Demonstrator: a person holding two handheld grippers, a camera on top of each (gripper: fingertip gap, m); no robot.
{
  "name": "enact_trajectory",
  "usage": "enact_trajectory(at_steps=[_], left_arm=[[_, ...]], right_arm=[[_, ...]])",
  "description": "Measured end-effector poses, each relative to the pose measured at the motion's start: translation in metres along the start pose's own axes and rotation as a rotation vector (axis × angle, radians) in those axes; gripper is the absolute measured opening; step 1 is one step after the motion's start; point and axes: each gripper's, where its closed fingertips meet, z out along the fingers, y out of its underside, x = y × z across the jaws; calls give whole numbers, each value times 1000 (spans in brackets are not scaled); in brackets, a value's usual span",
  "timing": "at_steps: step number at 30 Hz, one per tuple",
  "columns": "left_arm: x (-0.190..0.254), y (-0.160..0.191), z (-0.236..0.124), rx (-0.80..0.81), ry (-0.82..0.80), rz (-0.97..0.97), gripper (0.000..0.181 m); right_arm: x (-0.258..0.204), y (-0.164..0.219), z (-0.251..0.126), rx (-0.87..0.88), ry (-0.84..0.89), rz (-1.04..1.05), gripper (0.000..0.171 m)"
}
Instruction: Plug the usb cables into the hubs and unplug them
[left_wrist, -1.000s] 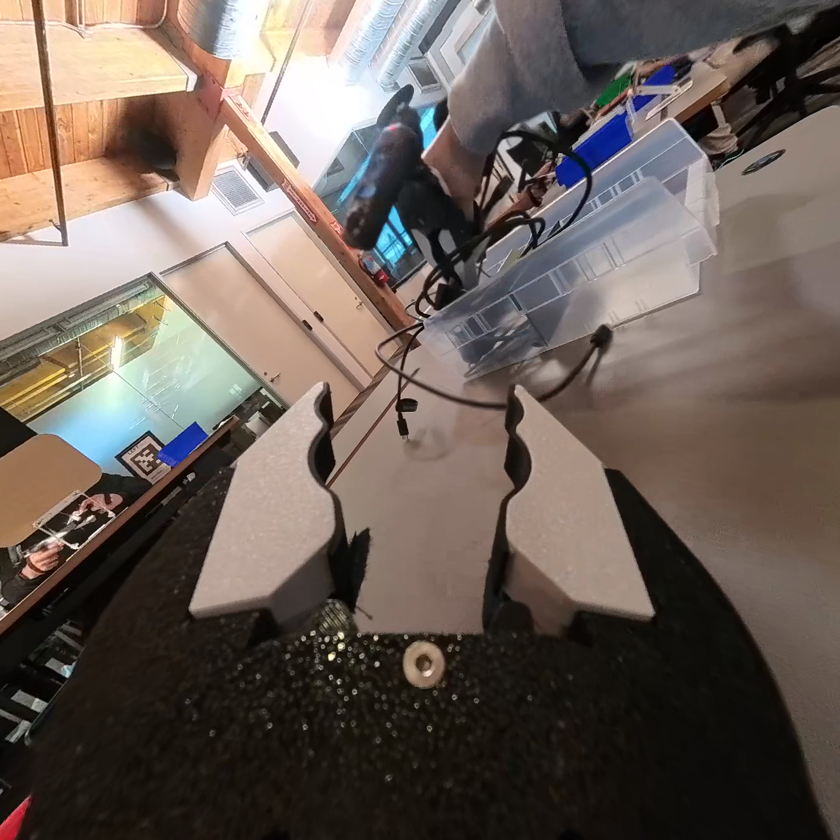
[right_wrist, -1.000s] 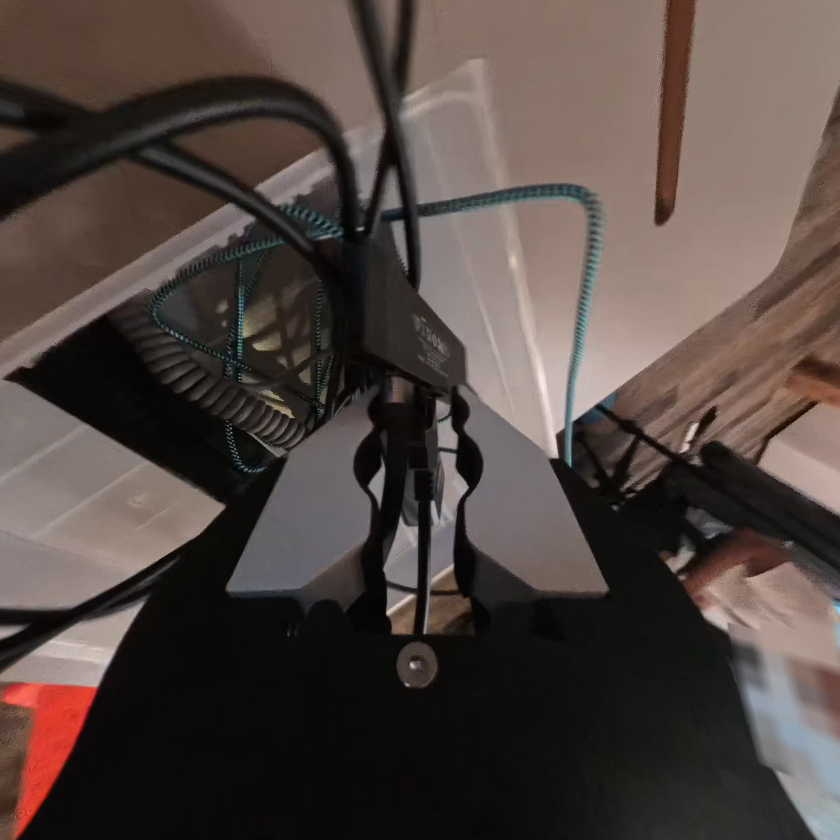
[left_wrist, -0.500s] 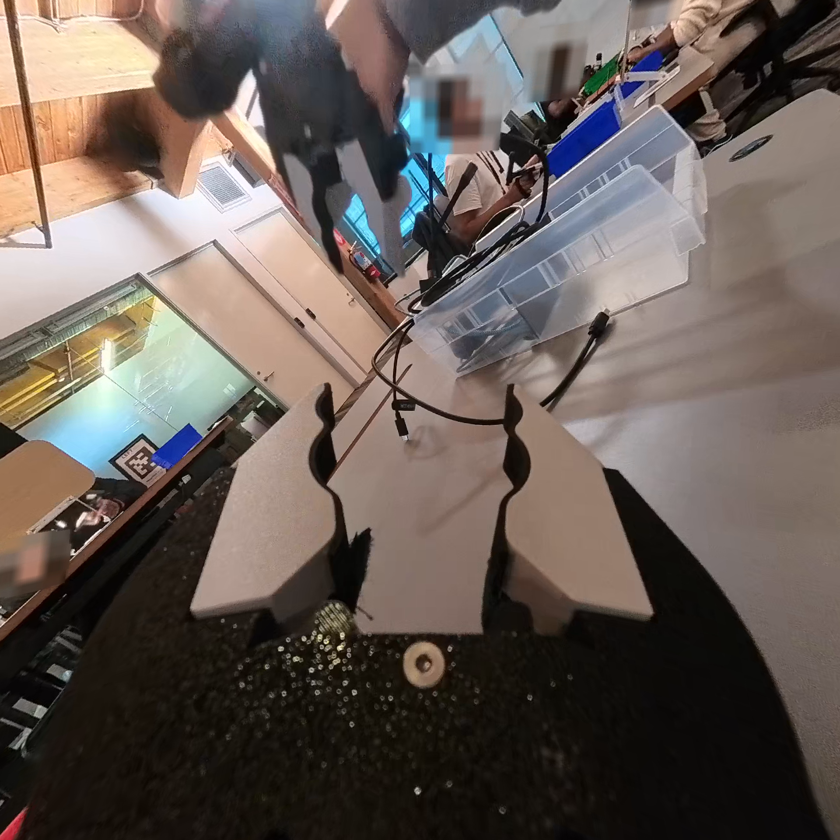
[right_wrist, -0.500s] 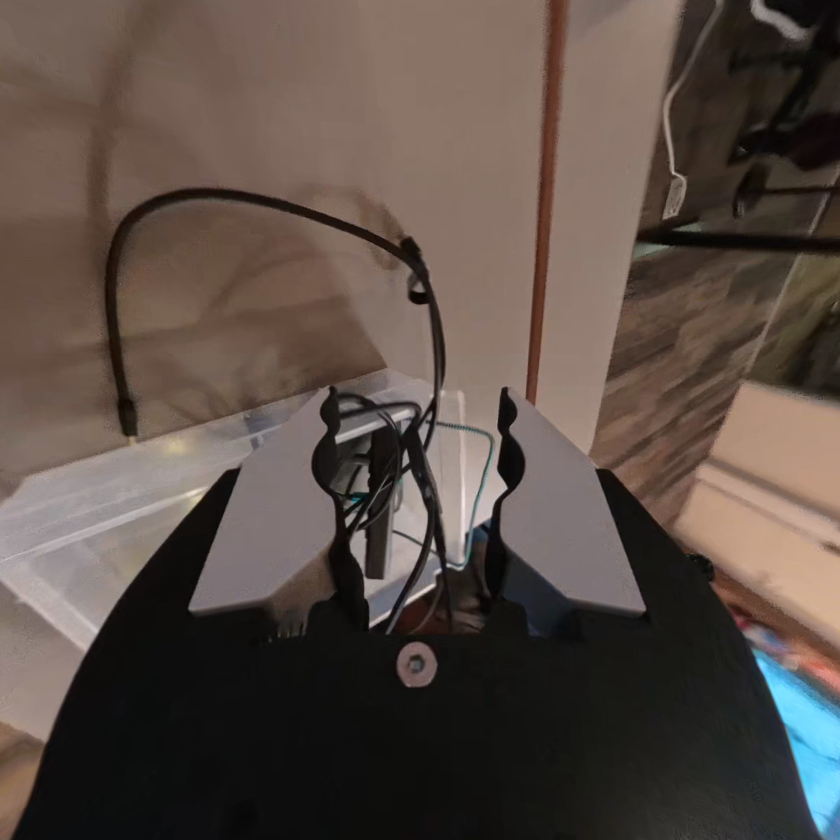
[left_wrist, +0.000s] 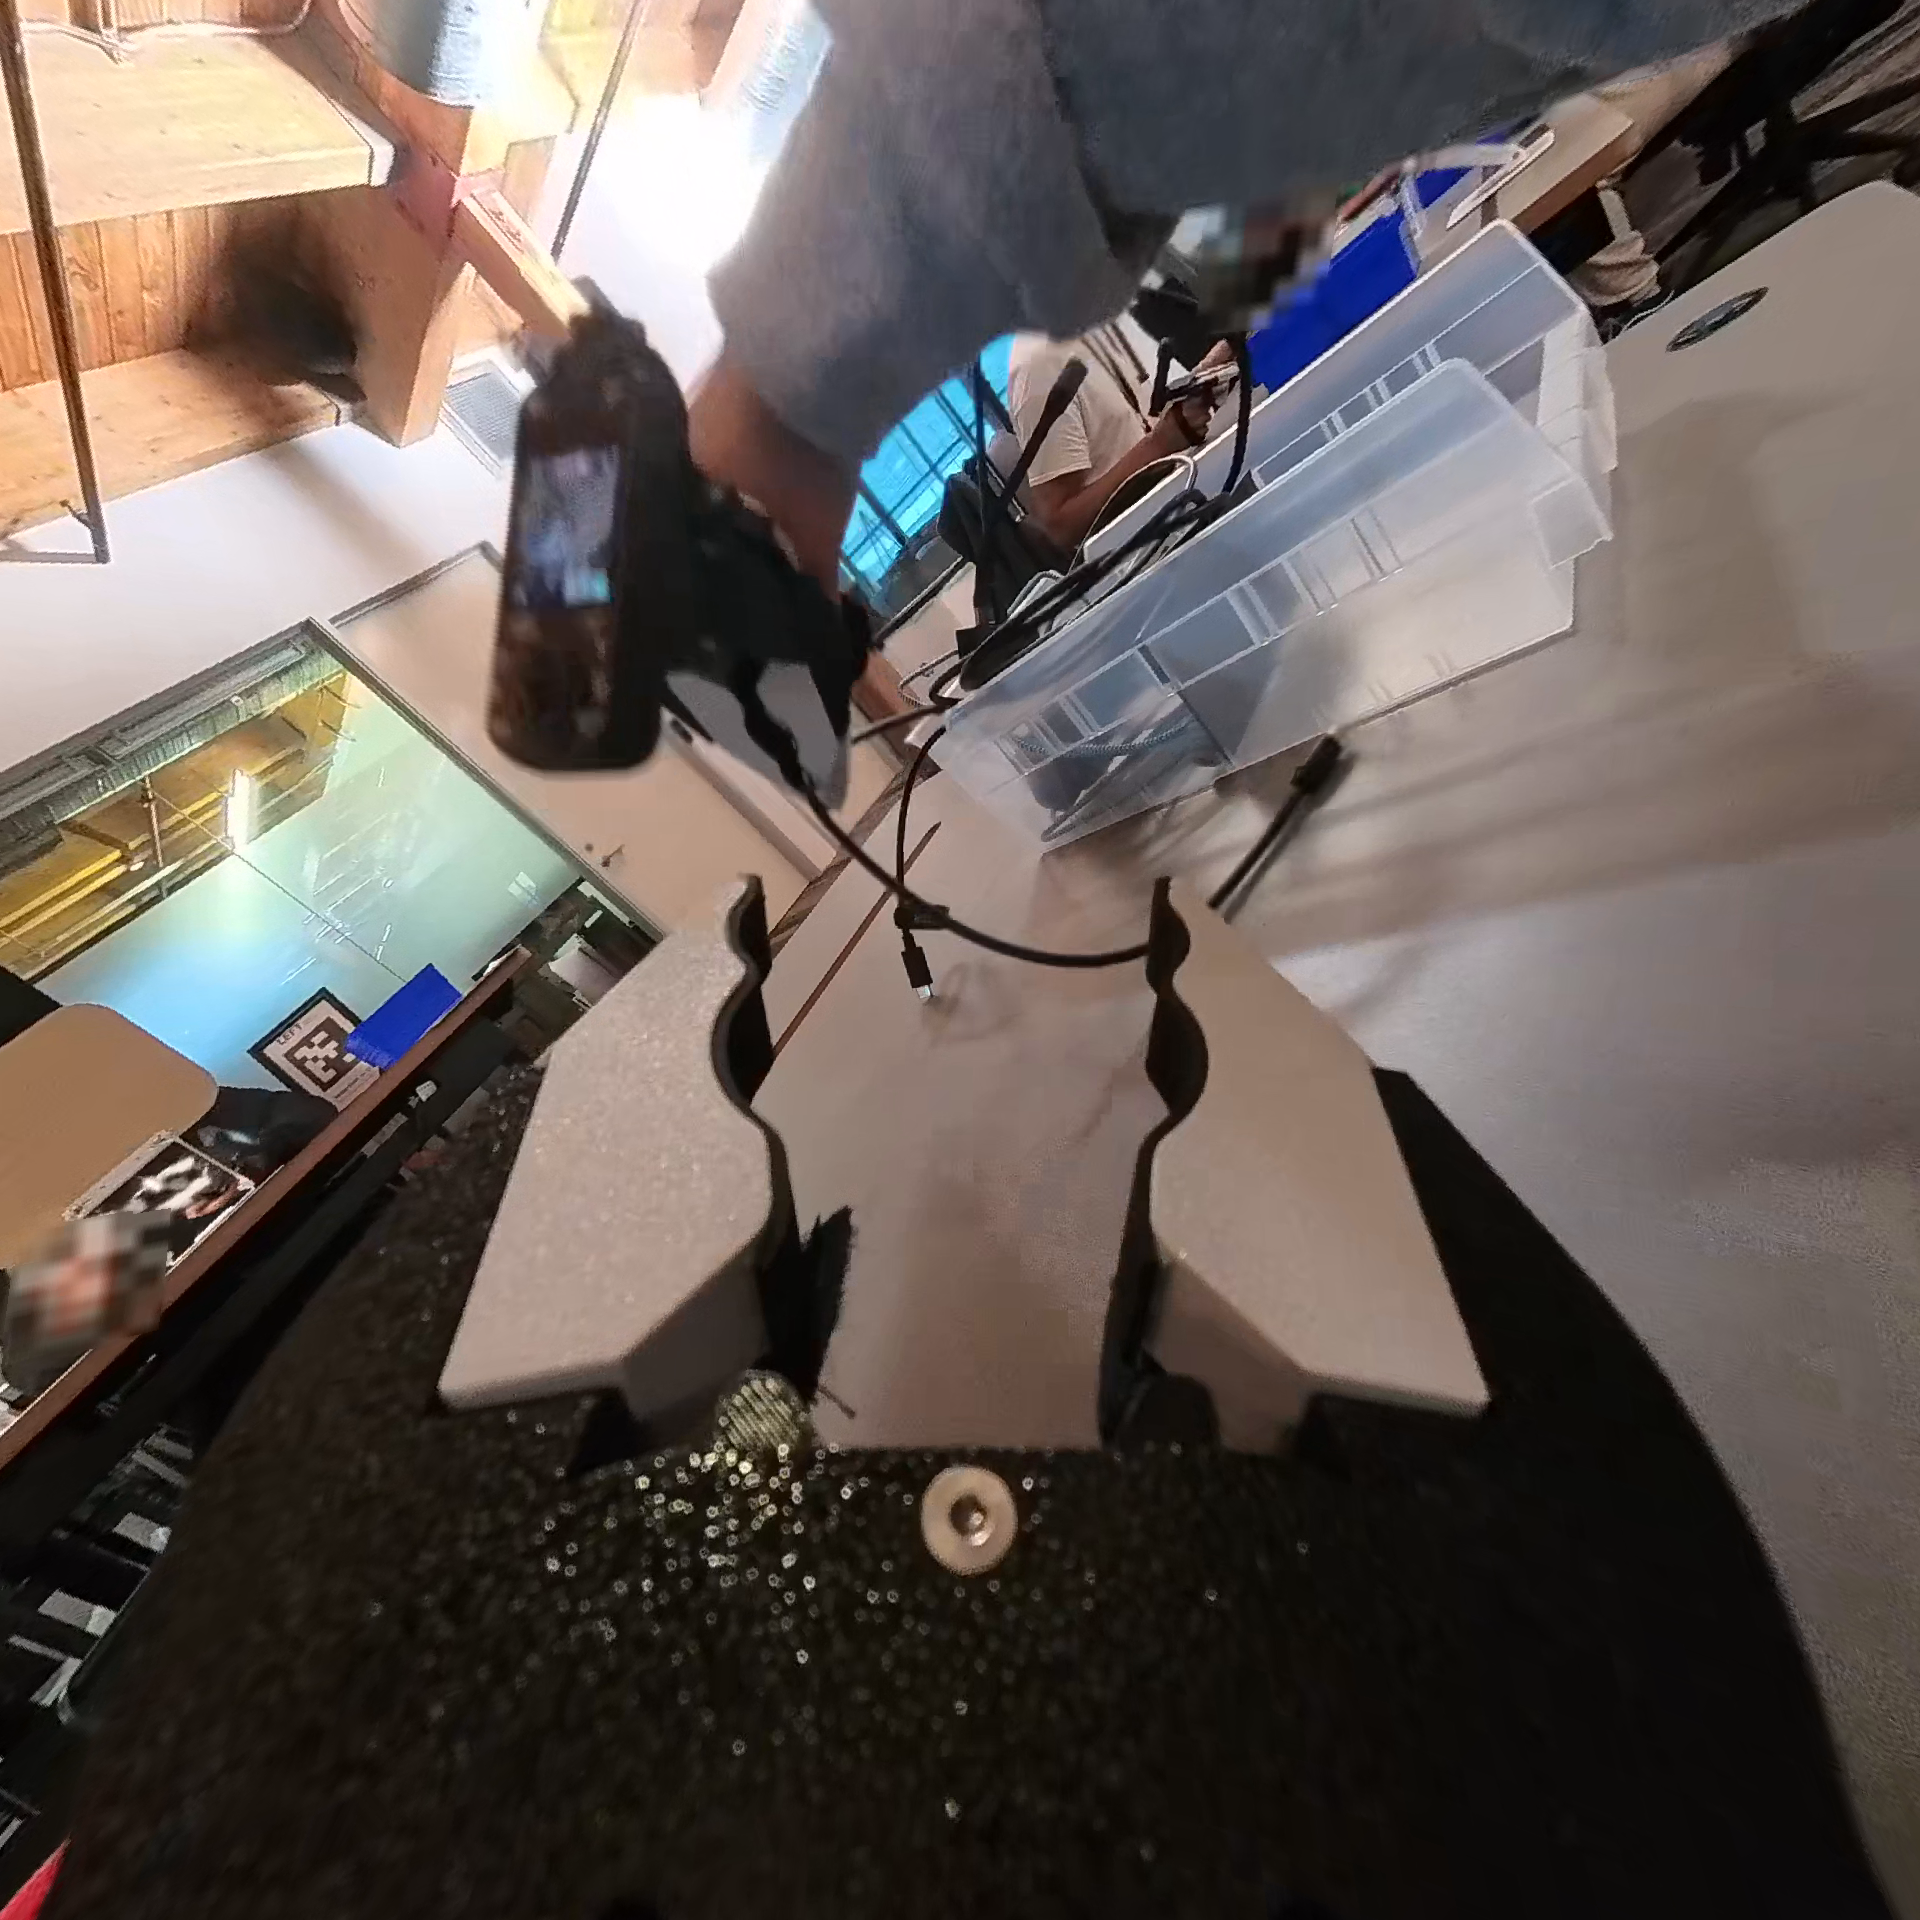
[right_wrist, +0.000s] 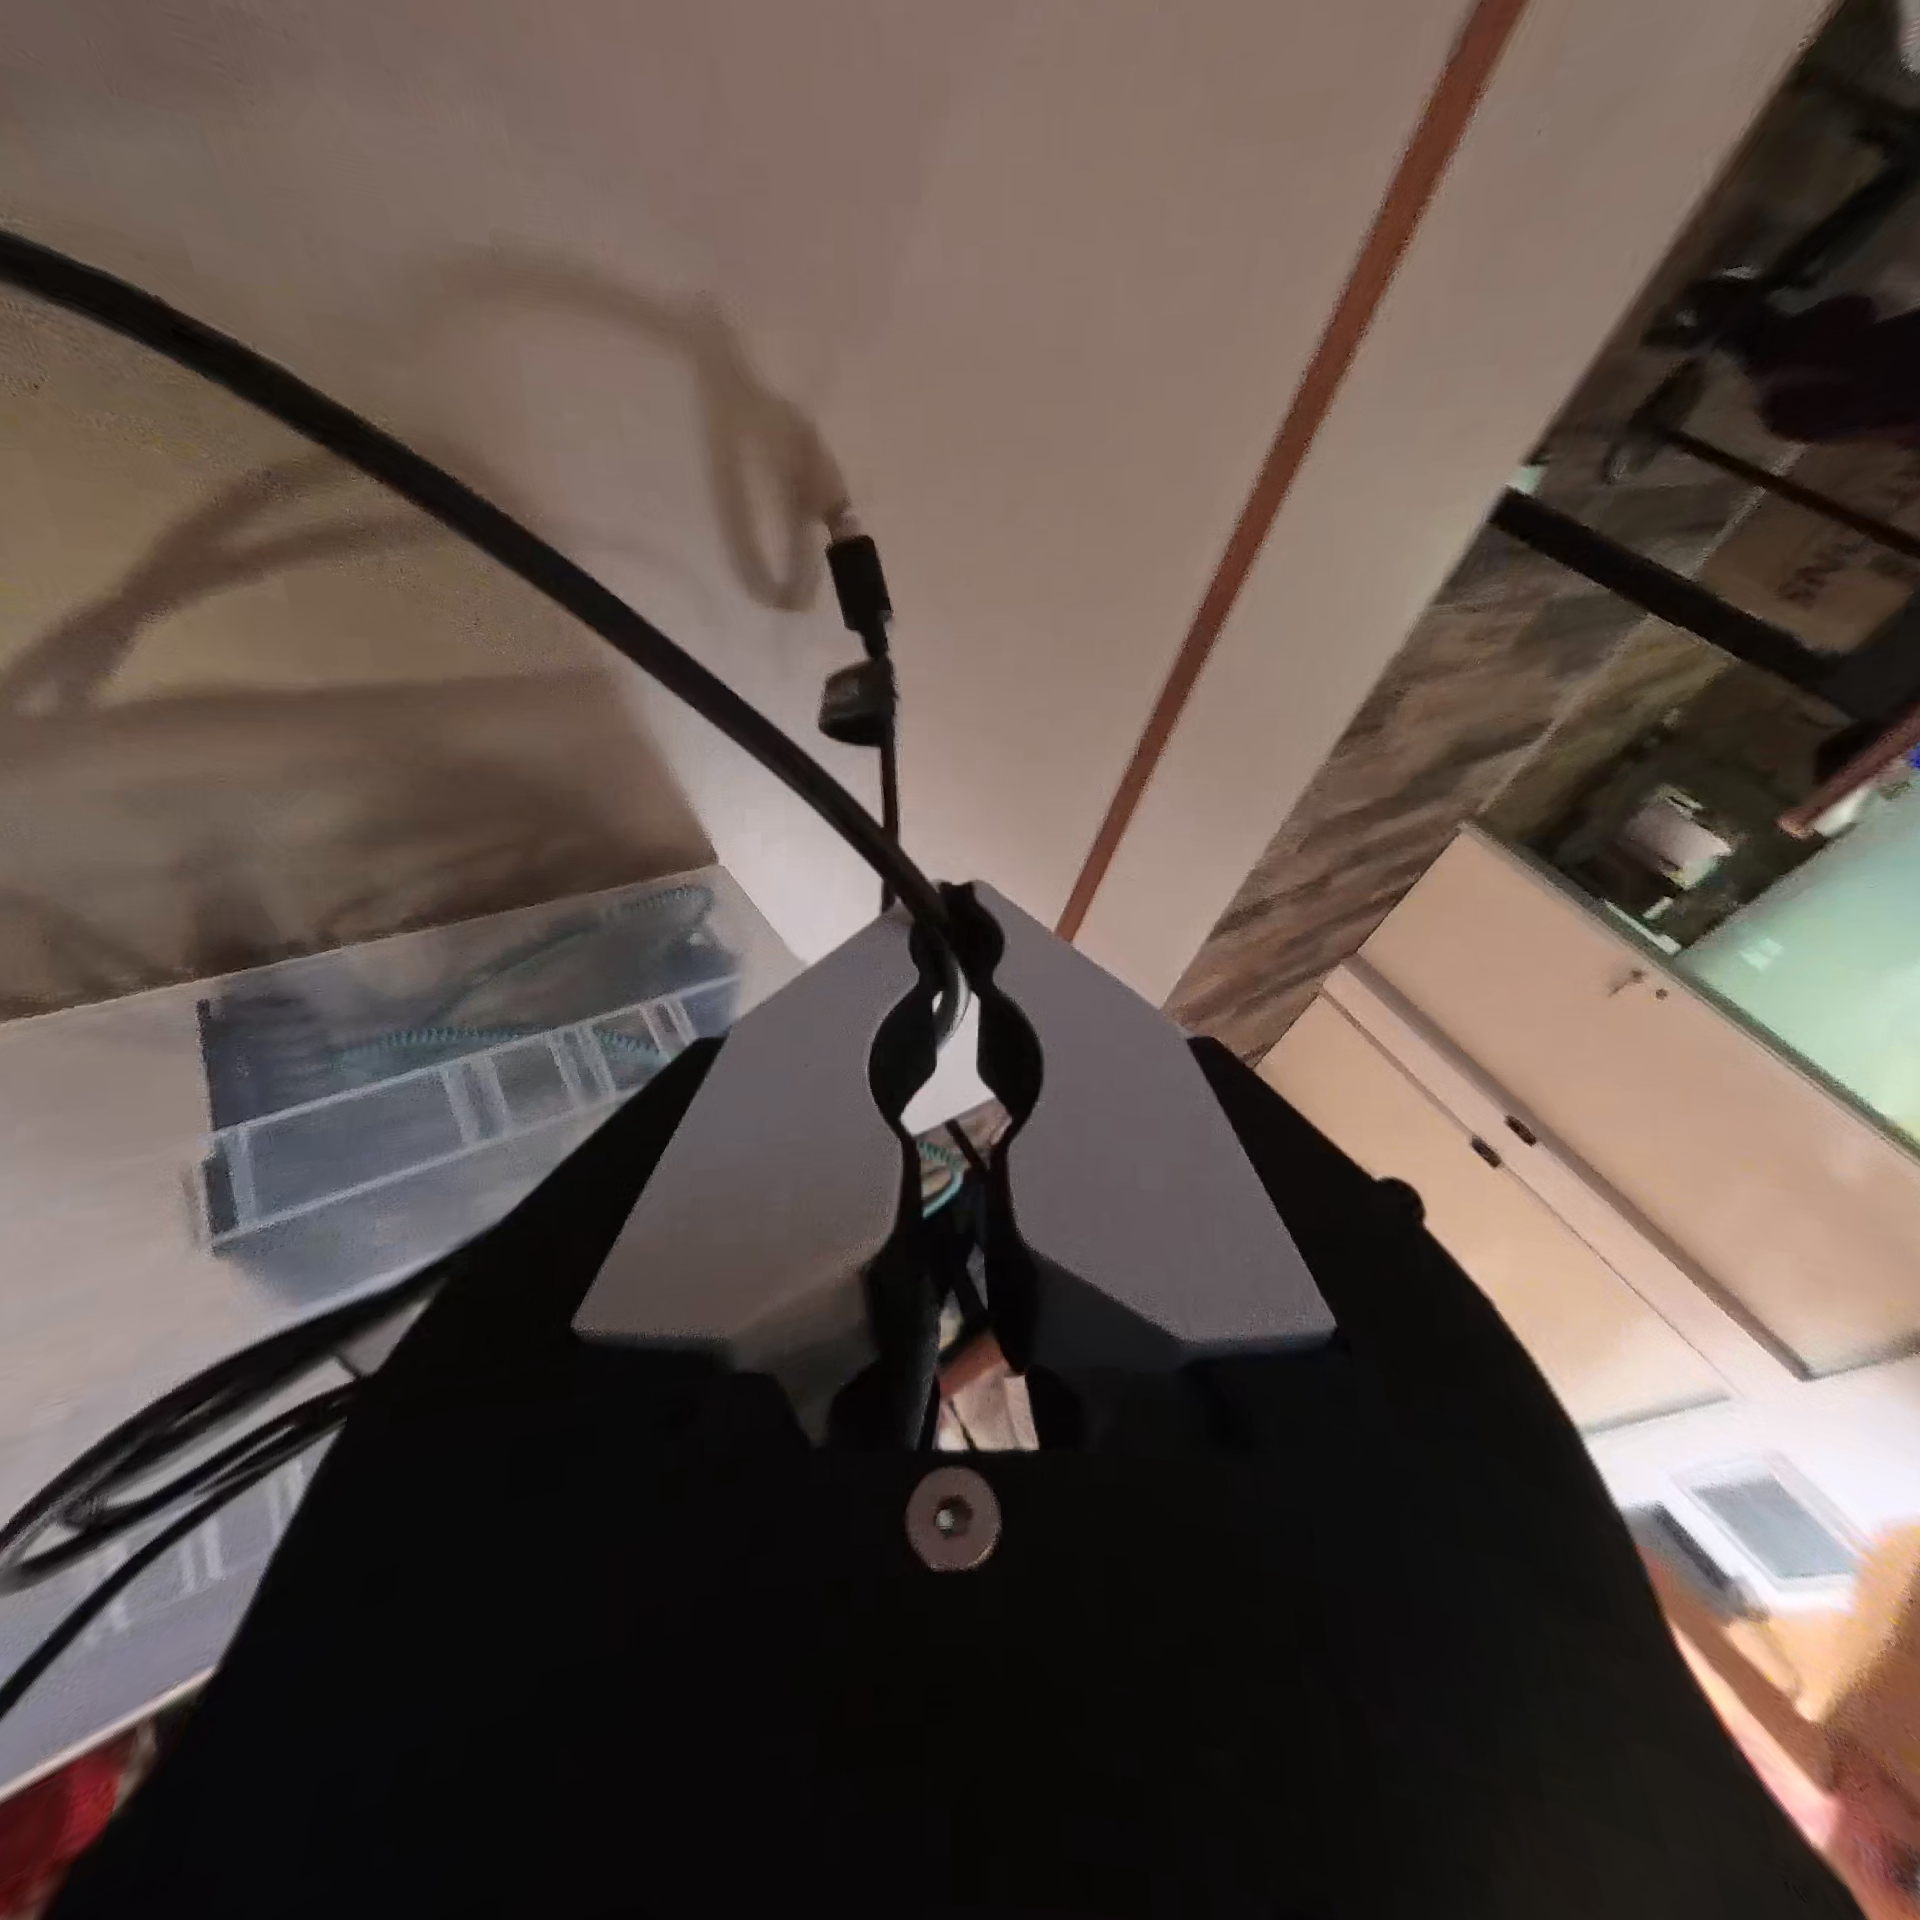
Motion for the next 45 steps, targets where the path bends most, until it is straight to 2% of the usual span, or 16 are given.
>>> enact_trajectory(at_steps=[2,5,9,13,16,20,23,25,30,36,41,45], left_arm=[[-1,1,0,-3,-2,-1,71],[0,1,0,-4,1,-2,71],[4,3,2,-13,16,1,70],[6,4,2,-15,20,10,69],[6,4,2,-16,20,7,69],[8,5,2,-19,26,4,67],[10,4,2,-18,31,10,67],[11,5,2,-20,35,14,67],[10,6,1,-24,33,18,66],[11,6,0,-26,37,20,65],[13,7,0,-31,44,29,66],[14,7,0,-33,45,40,65]], right_arm=[[7,10,-26,78,49,77,0],[24,48,-74,167,185,197,0],[42,132,-123,213,353,423,0],[36,214,-138,249,398,675,0],[25,260,-143,180,450,708,0],[20,299,-144,-51,519,621,0],[31,311,-146,-295,620,512,0],[41,307,-143,-383,642,498,0],[58,287,-117,-337,526,664,0],[58,271,-89,-446,479,517,0],[36,250,-57,-506,417,398,0],[1,213,-18,-368,243,473,0]])
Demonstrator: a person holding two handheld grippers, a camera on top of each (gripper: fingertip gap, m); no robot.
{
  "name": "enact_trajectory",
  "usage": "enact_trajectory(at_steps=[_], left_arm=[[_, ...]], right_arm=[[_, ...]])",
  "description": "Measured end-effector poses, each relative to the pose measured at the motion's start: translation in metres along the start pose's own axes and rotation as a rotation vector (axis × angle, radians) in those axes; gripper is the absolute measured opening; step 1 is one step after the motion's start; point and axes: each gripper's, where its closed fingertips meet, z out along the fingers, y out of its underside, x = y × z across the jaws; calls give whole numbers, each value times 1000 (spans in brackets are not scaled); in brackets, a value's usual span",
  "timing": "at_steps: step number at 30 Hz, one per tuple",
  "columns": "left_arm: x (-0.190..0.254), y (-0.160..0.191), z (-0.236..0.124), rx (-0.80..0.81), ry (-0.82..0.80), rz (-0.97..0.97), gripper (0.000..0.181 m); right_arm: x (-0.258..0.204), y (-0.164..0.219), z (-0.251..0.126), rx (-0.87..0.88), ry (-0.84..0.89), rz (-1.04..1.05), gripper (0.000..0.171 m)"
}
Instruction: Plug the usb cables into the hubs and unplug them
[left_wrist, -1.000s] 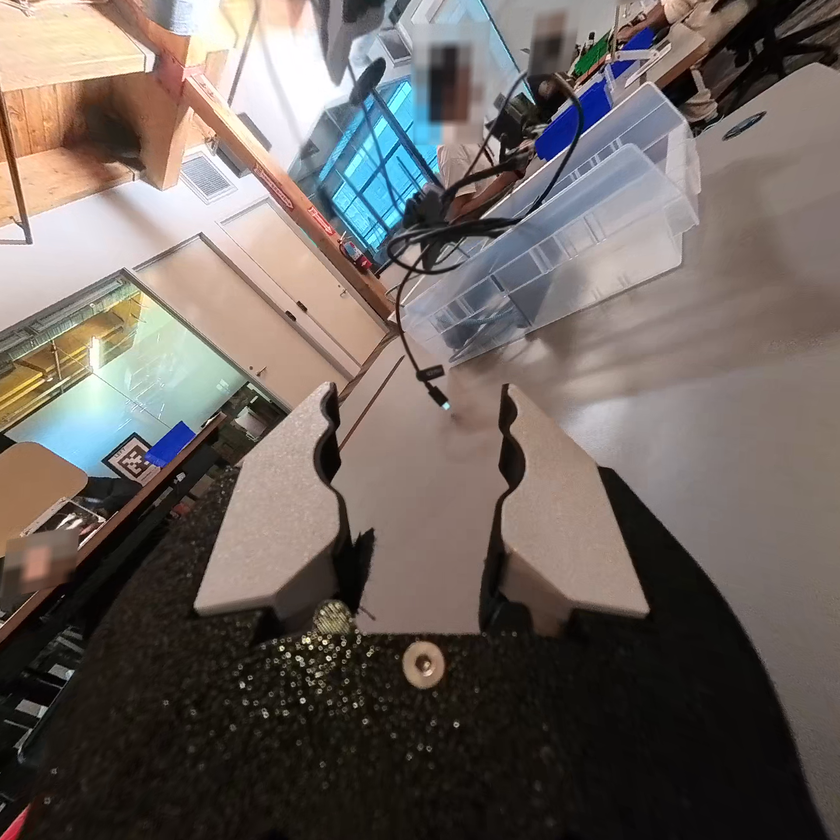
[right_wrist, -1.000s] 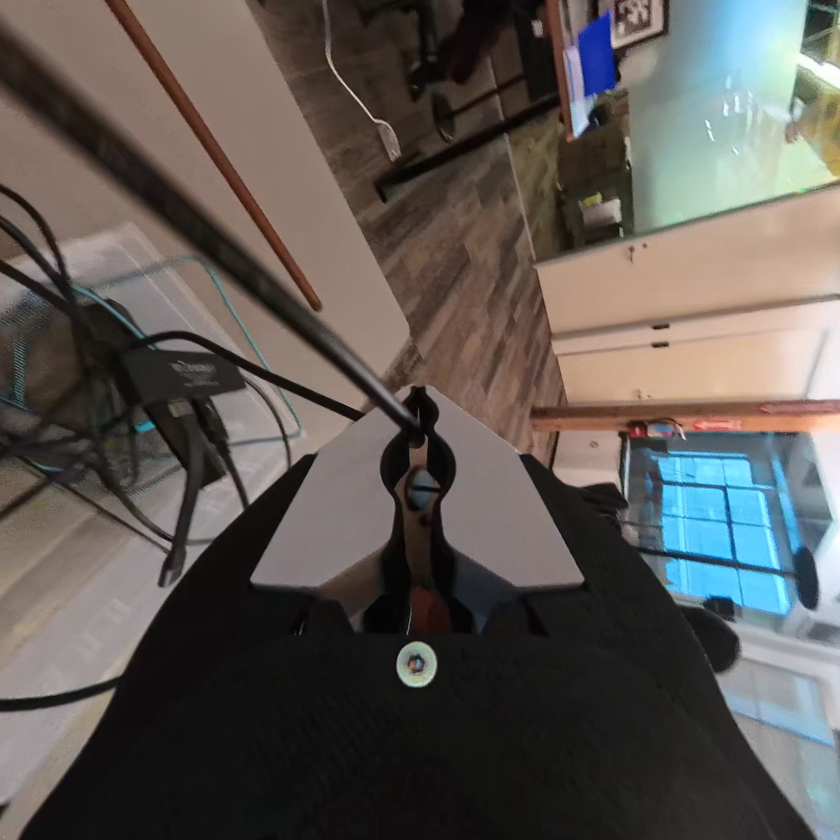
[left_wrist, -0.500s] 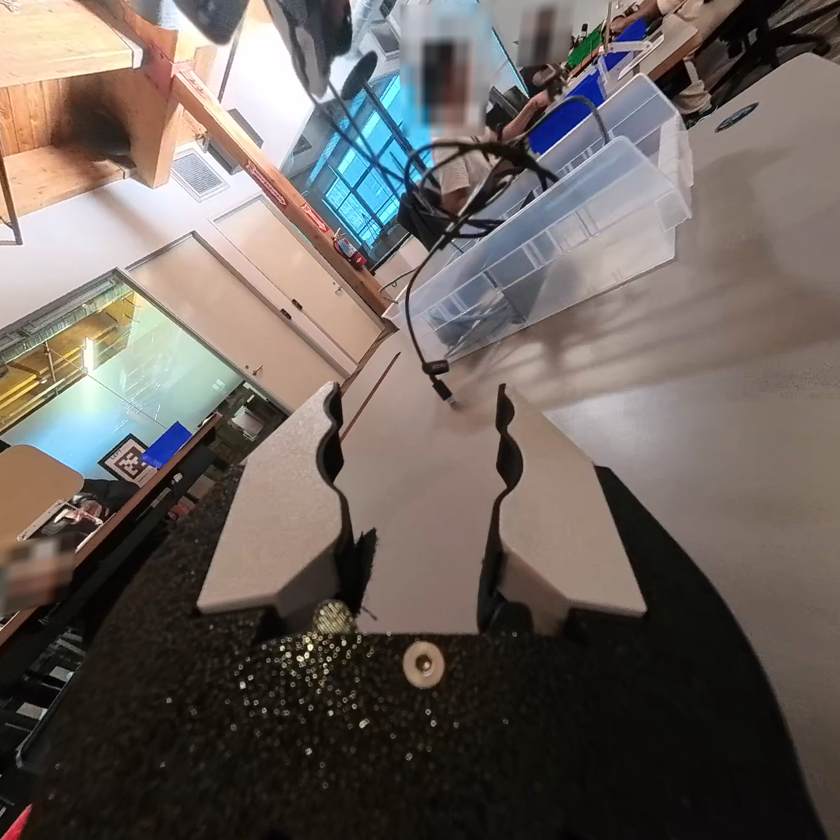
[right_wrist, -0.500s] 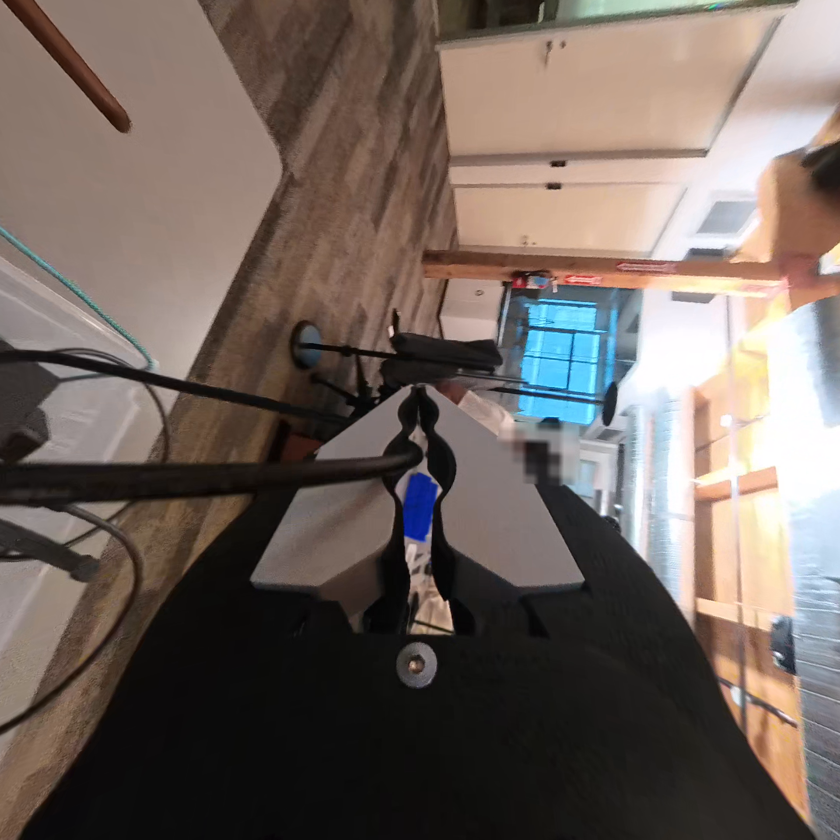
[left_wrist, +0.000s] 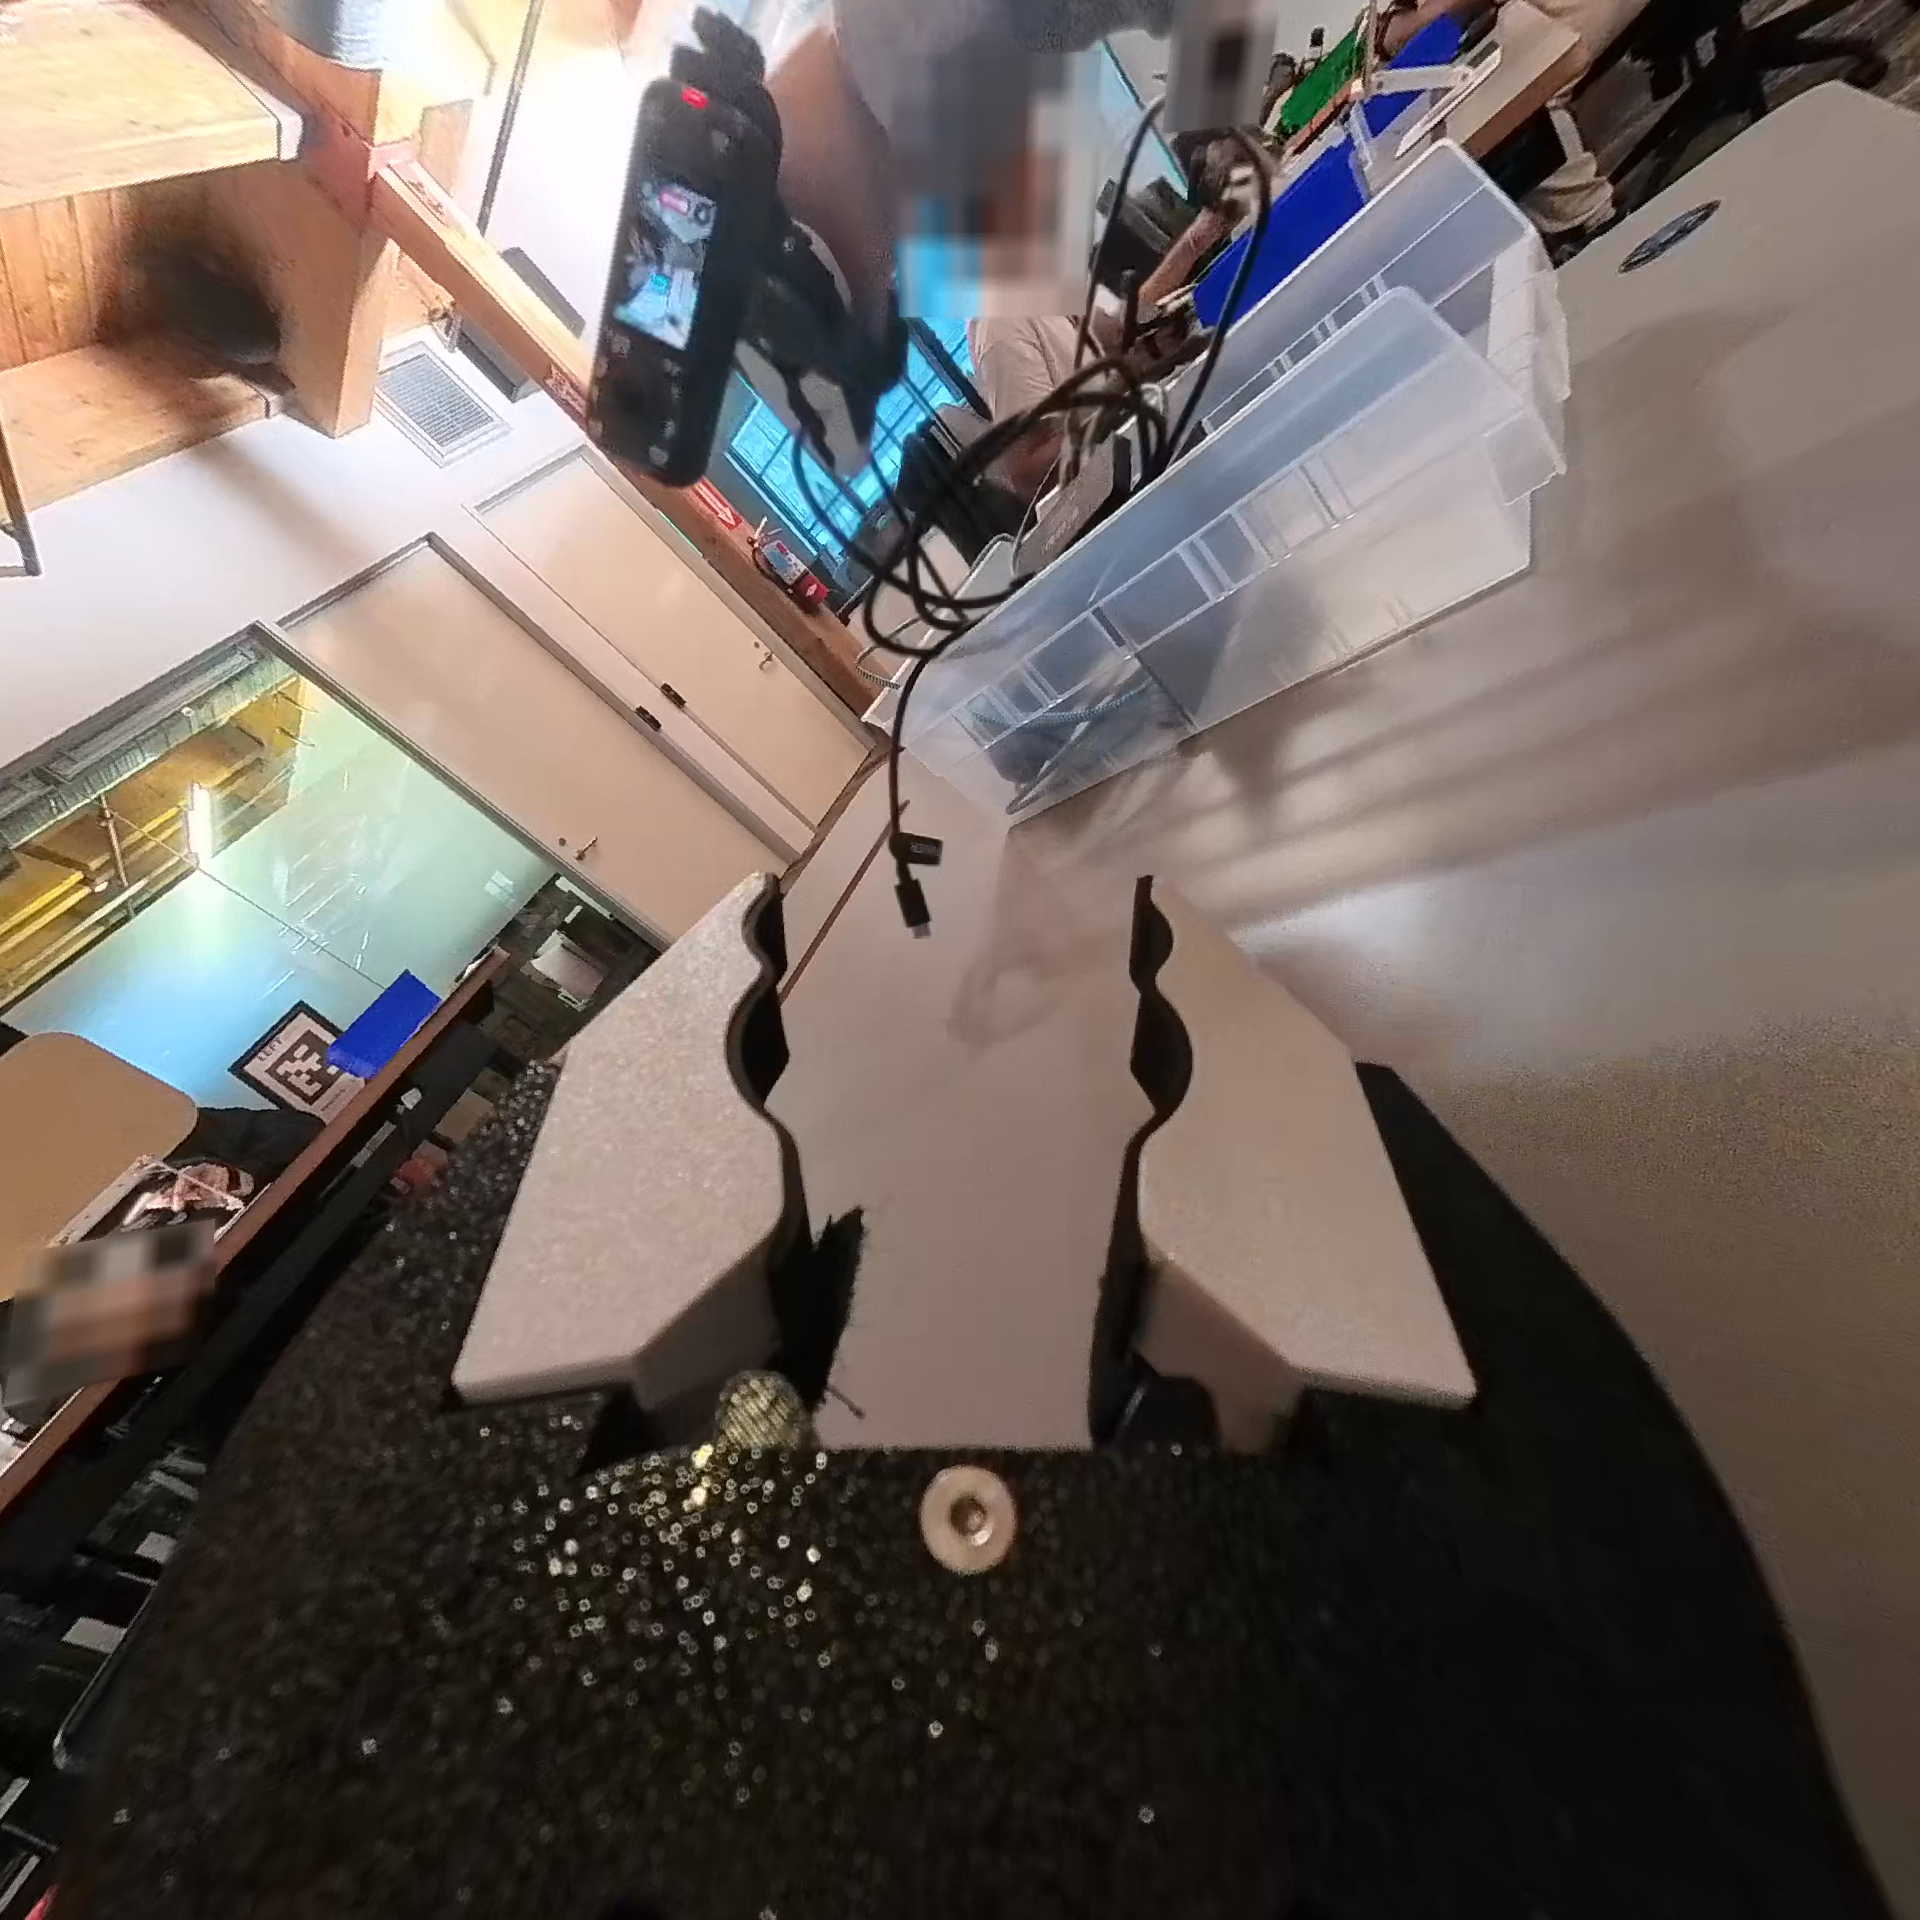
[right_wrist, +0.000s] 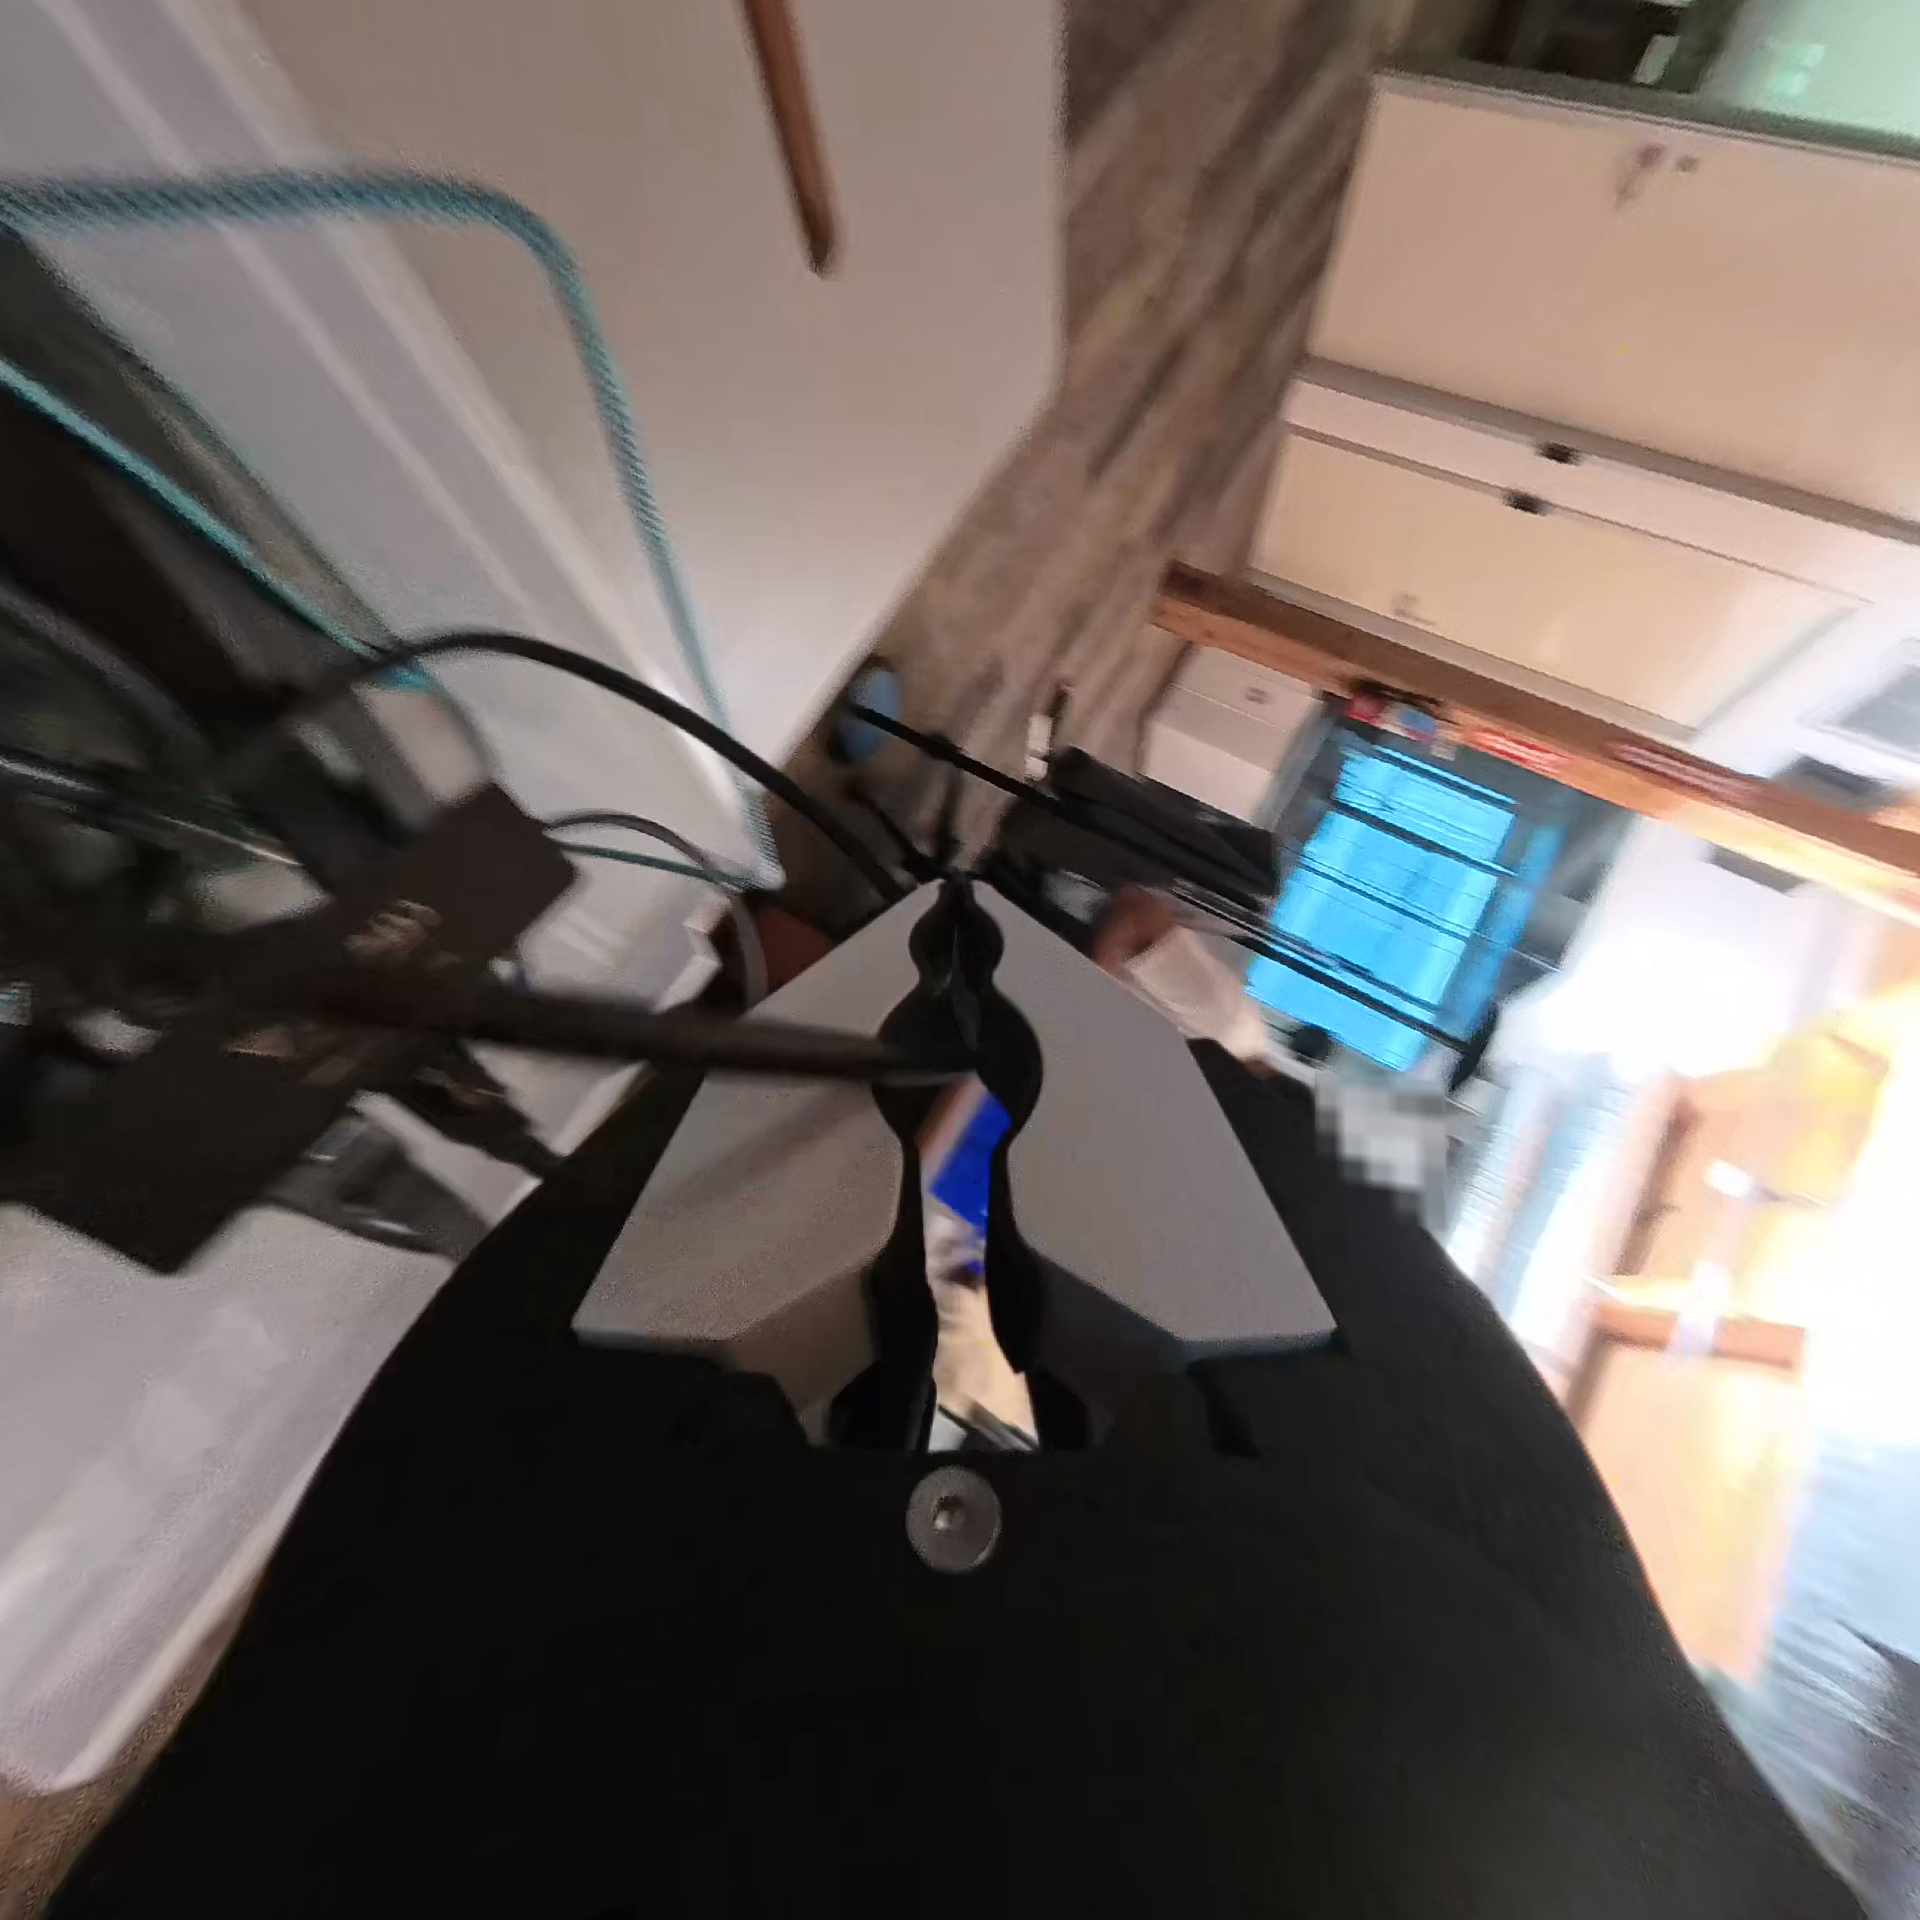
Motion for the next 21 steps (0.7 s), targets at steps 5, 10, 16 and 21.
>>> enact_trajectory(at_steps=[5,10,16,21], left_arm=[[2,0,0,-4,8,13,64],[3,0,0,-8,12,26,63],[3,1,0,-11,13,24,63],[6,1,1,-16,29,30,61]], right_arm=[[-66,-23,9,73,-337,137,0],[-116,-34,24,71,-516,198,0],[-123,-38,31,65,-572,301,0],[-99,-37,-1,83,-683,408,36]])
